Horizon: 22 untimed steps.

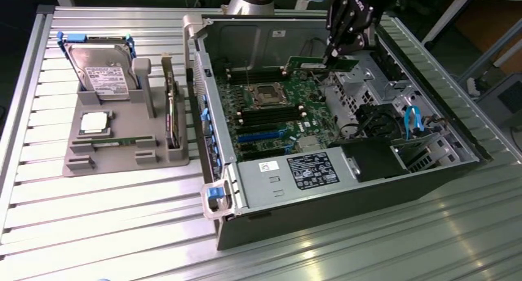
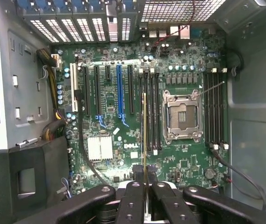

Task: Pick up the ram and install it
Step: 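Insert the ram into the slot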

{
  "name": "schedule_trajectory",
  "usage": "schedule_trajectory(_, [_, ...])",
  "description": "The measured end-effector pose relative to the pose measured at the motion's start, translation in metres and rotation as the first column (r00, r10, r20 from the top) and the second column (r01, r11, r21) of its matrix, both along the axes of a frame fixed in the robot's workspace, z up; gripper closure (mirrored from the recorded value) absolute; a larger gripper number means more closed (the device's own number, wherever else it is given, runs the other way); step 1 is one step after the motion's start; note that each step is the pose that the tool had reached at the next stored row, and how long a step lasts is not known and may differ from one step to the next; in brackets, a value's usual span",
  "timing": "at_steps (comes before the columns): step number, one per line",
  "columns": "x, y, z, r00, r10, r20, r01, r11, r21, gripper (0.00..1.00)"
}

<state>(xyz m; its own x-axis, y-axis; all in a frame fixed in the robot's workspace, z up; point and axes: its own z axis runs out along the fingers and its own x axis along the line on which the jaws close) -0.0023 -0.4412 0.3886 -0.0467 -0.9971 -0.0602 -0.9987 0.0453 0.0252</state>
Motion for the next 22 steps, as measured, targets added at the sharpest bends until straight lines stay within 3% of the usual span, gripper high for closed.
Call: schedule_trajectory(22, [0.0000,0.0000,-0.0068,1.0000,0.000,0.0000,0.000,1.0000,0.0000,0.89])
